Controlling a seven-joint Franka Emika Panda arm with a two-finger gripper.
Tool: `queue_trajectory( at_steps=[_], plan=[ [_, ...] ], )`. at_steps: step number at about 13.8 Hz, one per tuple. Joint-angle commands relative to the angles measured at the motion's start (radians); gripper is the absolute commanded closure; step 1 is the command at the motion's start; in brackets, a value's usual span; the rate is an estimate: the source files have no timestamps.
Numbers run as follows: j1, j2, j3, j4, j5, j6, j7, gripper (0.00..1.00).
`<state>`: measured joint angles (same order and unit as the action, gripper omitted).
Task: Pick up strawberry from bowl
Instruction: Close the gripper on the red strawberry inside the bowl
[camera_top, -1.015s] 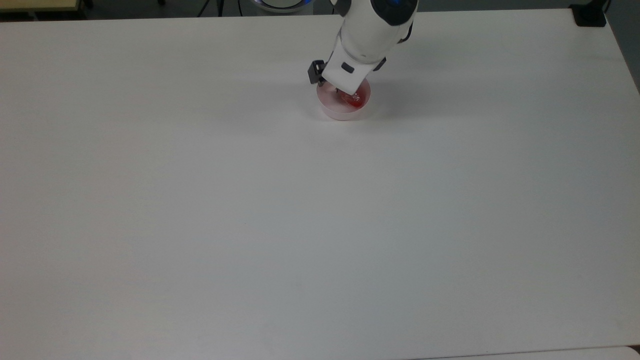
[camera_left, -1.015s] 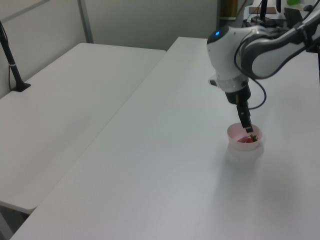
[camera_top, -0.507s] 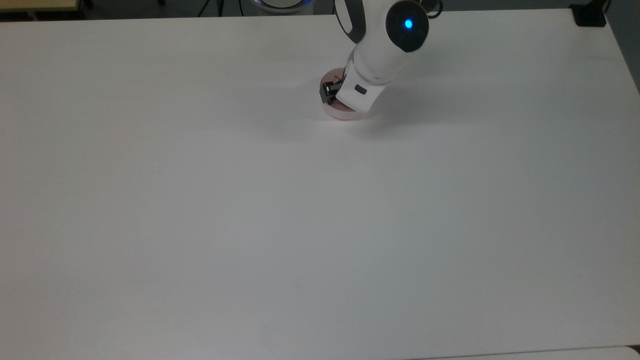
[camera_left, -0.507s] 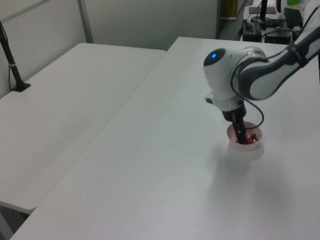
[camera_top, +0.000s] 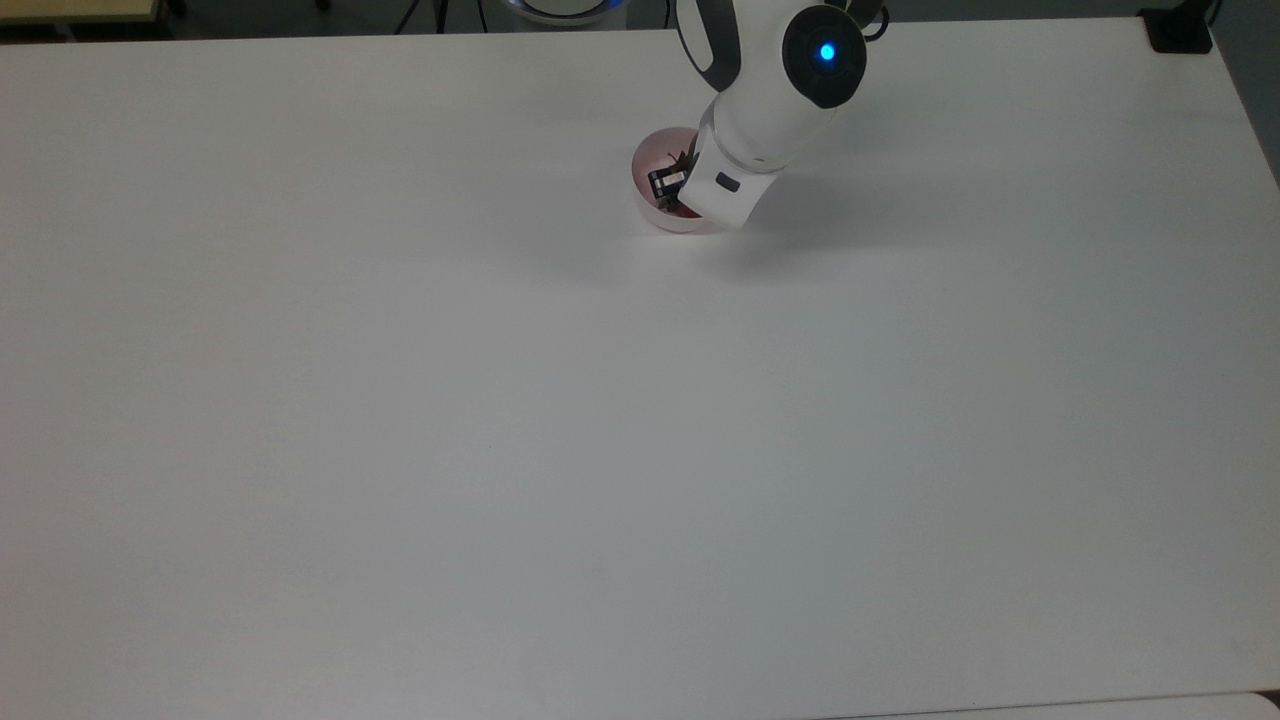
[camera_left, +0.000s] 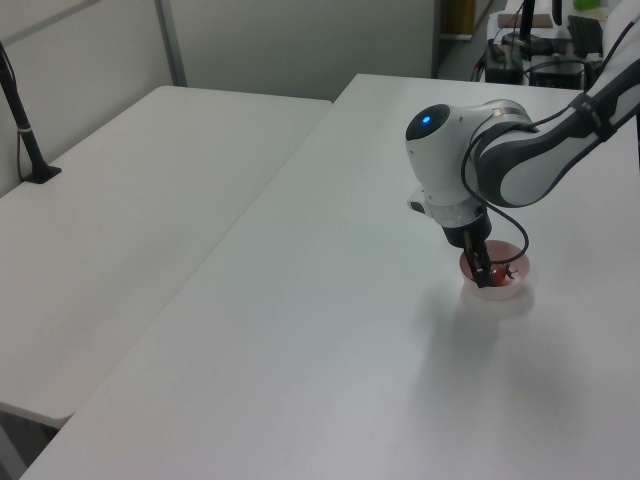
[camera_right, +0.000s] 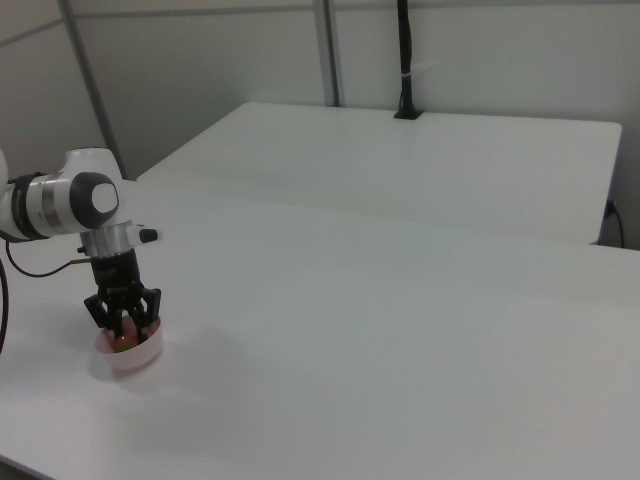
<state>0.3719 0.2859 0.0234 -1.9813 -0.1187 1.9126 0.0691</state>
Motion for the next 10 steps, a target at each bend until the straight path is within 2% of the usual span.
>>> queue_trajectory(
  at_steps=[1, 6, 9, 10],
  plan=[
    [-0.011, -0.019, -0.007, -0.018, -0.009, 0.003, -0.015, 0.70],
    [-0.036, -0.066, -0.013, -0.005, 0.014, -0.010, -0.035, 0.70],
    [-0.051, -0.076, -0.025, 0.060, 0.060, -0.070, -0.078, 0.70],
    [-0.060, -0.079, -0.051, 0.120, 0.094, -0.113, -0.100, 0.70]
  ],
)
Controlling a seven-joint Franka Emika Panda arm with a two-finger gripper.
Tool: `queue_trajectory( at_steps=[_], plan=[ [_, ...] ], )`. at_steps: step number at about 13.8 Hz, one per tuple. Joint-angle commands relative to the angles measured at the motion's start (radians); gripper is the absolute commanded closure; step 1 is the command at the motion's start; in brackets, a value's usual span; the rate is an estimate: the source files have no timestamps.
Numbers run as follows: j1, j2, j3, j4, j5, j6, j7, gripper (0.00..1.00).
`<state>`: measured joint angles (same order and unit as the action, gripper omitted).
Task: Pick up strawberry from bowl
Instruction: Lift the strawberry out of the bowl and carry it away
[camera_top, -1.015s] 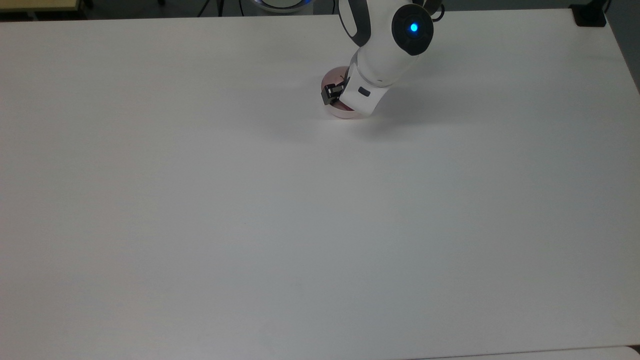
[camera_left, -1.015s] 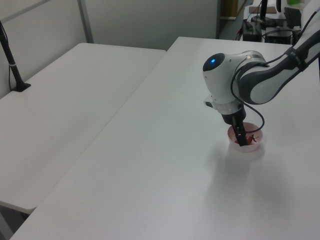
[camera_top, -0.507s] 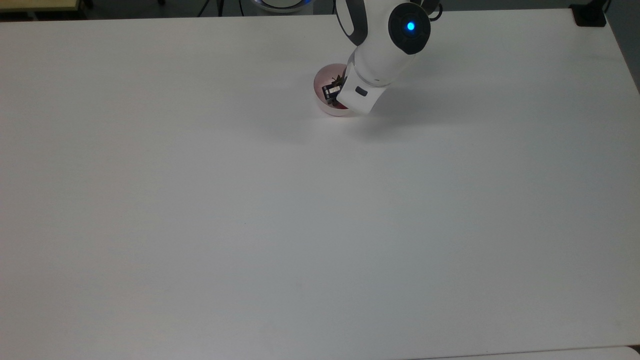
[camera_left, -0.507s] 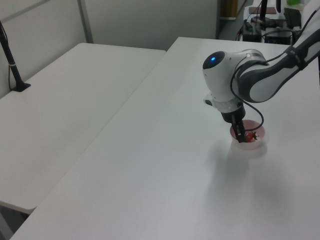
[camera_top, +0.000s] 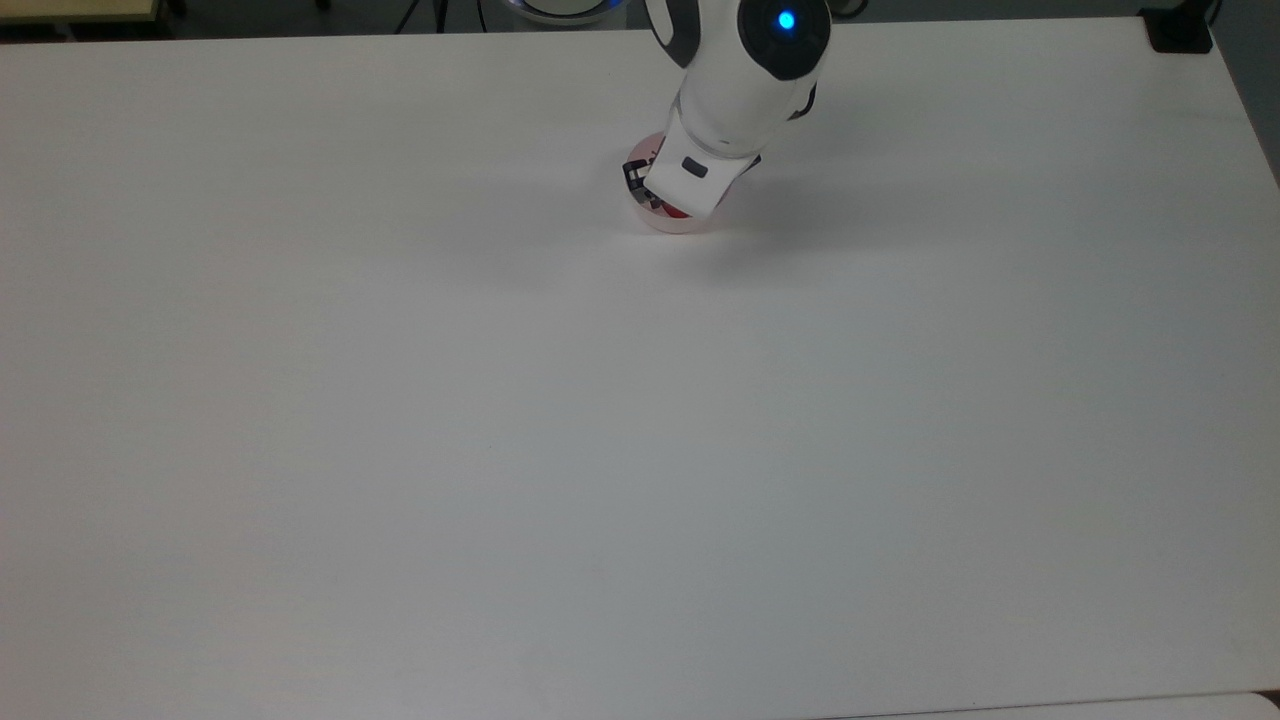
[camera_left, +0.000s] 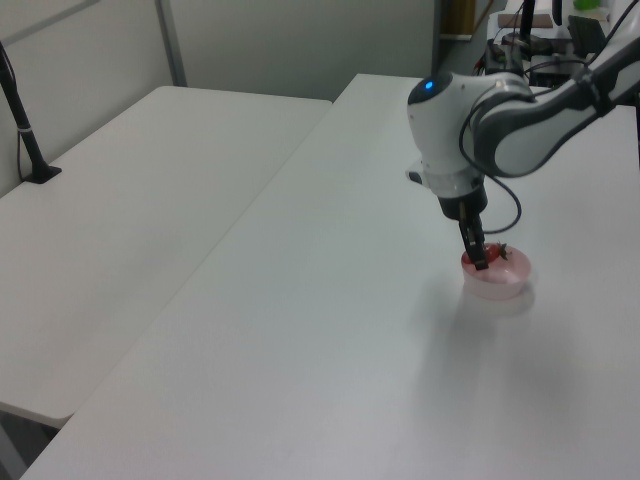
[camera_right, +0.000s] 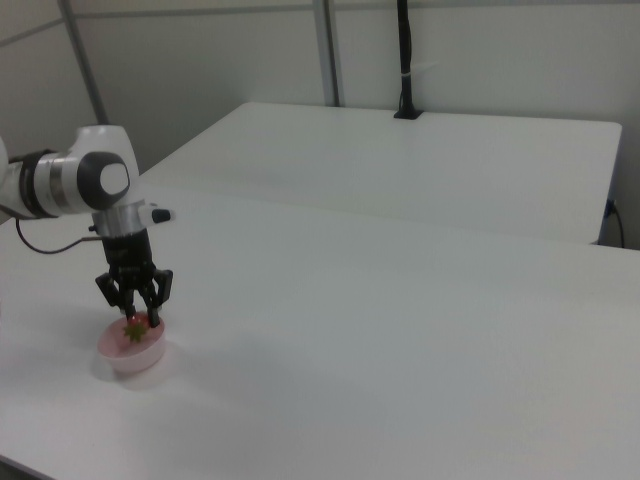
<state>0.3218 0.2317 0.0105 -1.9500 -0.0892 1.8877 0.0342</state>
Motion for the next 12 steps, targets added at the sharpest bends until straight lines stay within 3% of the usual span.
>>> queue_trajectory(
  at_steps=[1, 5, 8, 10, 12],
  plan=[
    [-0.010, -0.023, -0.064, 0.135, 0.097, -0.117, -0.083, 0.70],
    [-0.038, -0.014, -0.156, 0.255, 0.160, -0.141, -0.151, 0.70],
    [-0.136, 0.018, -0.167, 0.255, 0.143, 0.043, -0.220, 0.69],
    [-0.173, 0.050, -0.204, 0.253, 0.125, 0.073, -0.305, 0.68],
    [-0.199, 0.087, -0.222, 0.230, 0.062, 0.076, -0.365, 0.68]
  ],
)
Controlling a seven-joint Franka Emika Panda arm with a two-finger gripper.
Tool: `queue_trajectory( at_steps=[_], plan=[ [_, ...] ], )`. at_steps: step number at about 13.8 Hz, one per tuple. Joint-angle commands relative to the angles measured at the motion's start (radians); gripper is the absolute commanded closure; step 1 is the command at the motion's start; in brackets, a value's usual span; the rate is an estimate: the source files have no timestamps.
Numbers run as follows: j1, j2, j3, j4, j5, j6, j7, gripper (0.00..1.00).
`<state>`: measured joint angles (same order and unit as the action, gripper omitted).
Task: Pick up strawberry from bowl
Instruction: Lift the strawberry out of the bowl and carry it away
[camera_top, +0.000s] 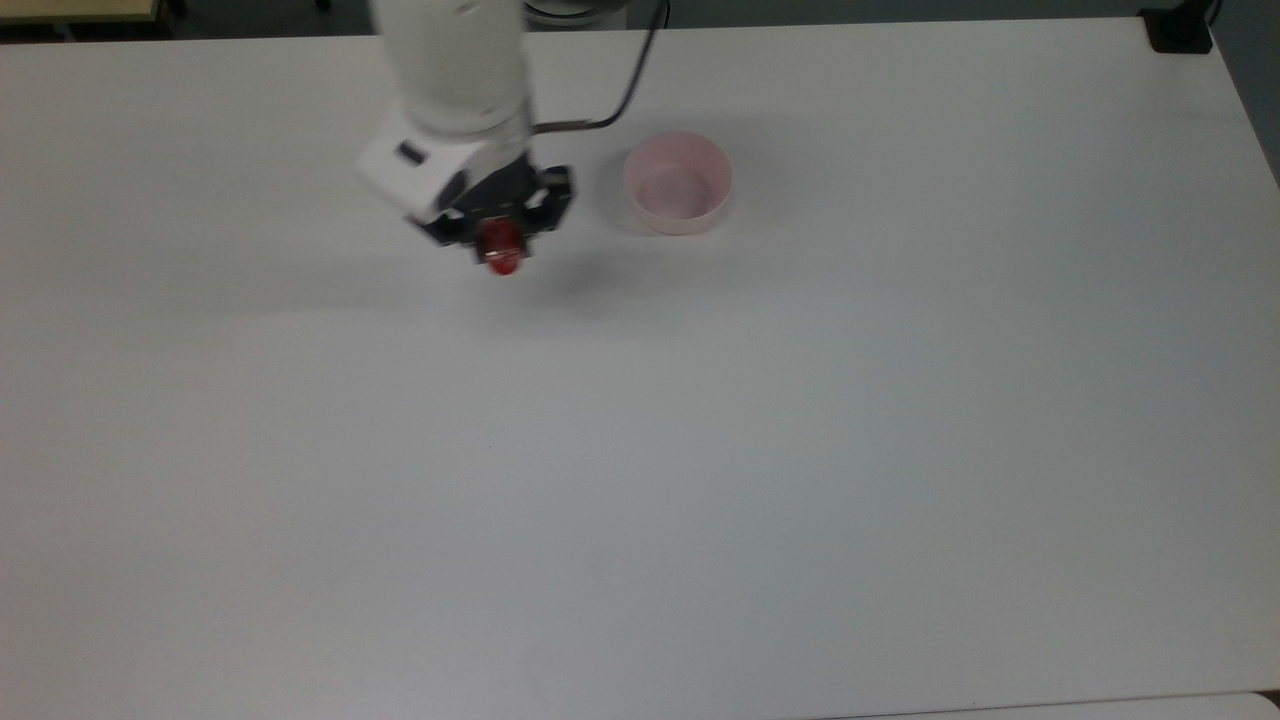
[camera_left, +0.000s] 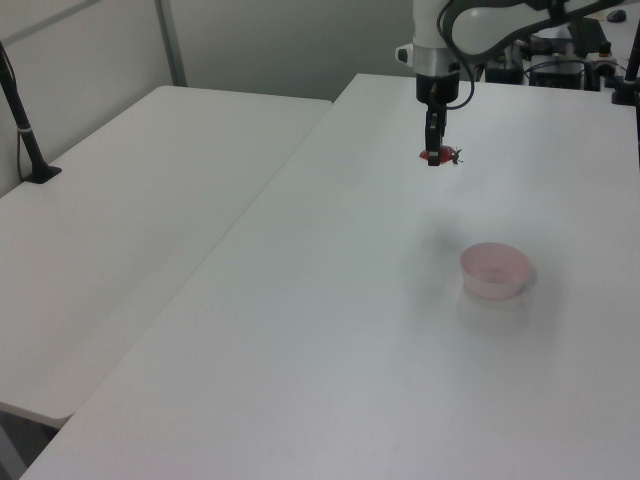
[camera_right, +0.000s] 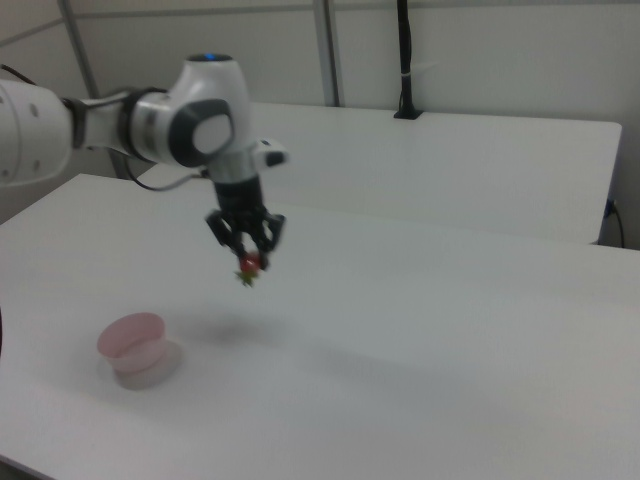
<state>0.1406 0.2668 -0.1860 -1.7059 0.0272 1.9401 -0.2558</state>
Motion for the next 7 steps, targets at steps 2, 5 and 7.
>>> queue_trajectory(
  at_steps=[2, 5, 7],
  plan=[
    [-0.036, 0.119, -0.026, -0.015, -0.073, 0.078, -0.074, 0.64],
    [-0.064, 0.152, -0.027, -0.023, -0.082, 0.132, -0.072, 0.52],
    [-0.065, 0.149, -0.029, -0.027, -0.089, 0.135, -0.065, 0.07]
  ],
)
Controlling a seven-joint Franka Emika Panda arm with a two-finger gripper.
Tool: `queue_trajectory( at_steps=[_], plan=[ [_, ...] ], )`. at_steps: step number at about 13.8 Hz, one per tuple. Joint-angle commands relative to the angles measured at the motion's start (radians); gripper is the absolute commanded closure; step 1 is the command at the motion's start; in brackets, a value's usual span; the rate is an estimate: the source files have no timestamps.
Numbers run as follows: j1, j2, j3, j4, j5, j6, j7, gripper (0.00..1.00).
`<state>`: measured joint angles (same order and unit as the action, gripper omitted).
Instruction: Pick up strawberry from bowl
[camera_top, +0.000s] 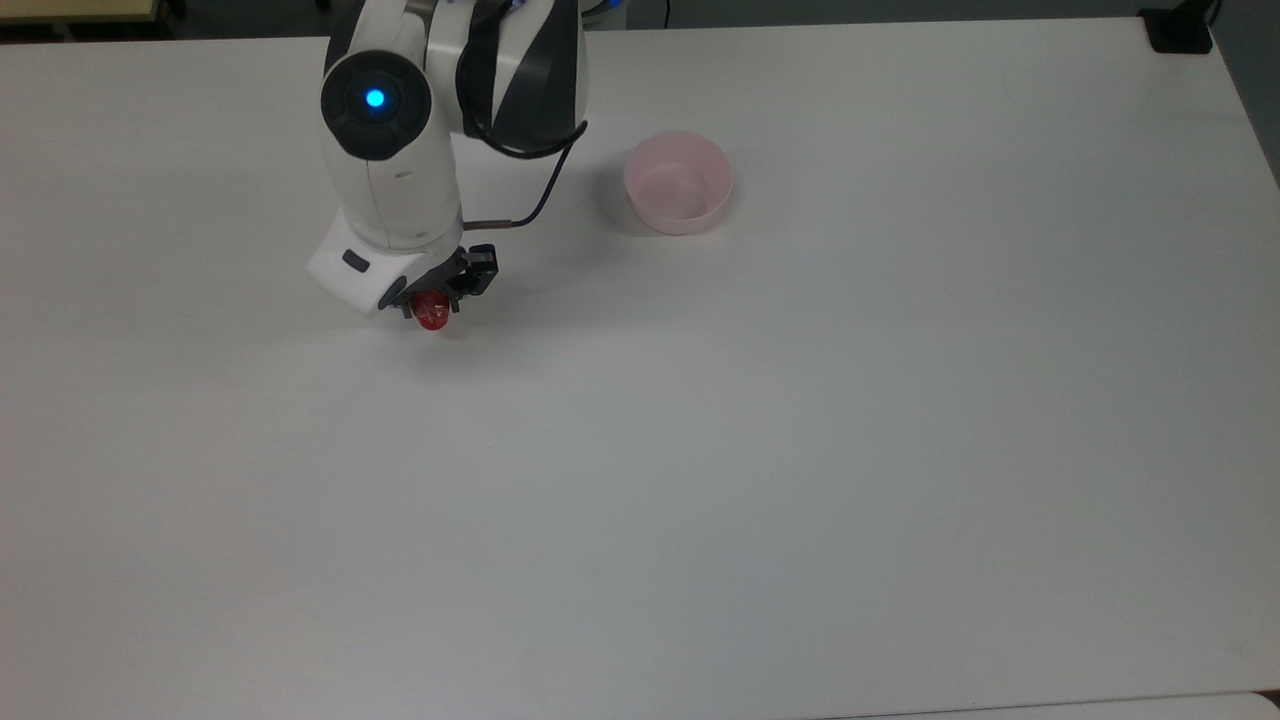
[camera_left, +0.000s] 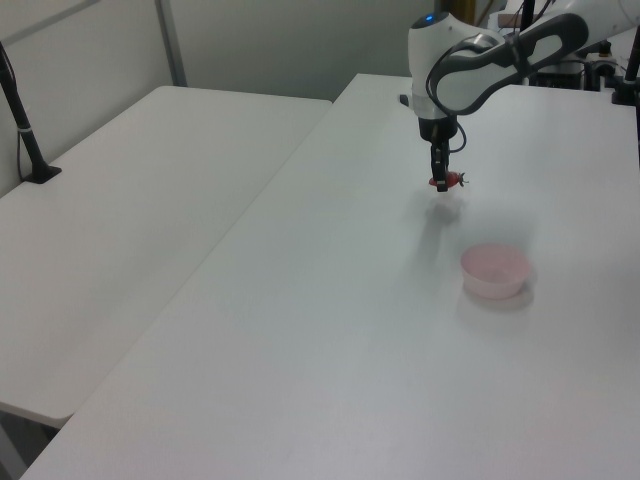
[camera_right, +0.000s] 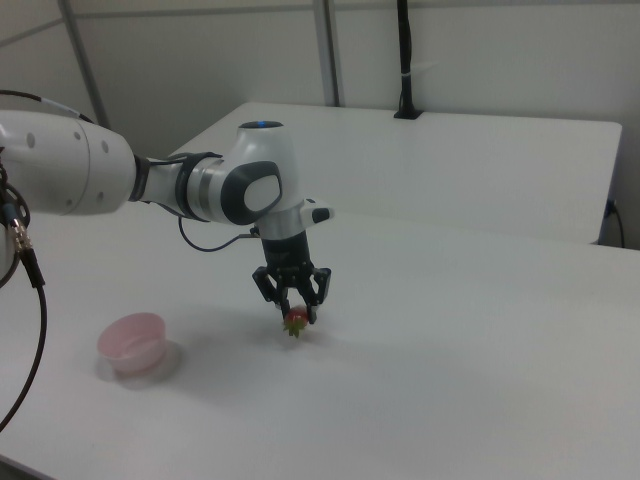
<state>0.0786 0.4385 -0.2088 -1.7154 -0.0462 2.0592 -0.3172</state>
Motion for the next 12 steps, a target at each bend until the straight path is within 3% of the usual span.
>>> queue_trajectory(
  at_steps=[1, 4, 7, 9, 12],
  plan=[
    [-0.002, -0.033, -0.006, -0.021, -0.015, 0.015, -0.003, 0.00],
    [0.015, -0.127, -0.006, -0.015, -0.017, -0.019, 0.093, 0.00],
    [0.030, -0.343, 0.012, -0.012, -0.023, -0.250, 0.179, 0.00],
    [0.058, -0.427, 0.028, -0.009, -0.023, -0.377, 0.199, 0.00],
    [0.073, -0.483, 0.040, 0.000, -0.020, -0.464, 0.286, 0.00]
  ],
)
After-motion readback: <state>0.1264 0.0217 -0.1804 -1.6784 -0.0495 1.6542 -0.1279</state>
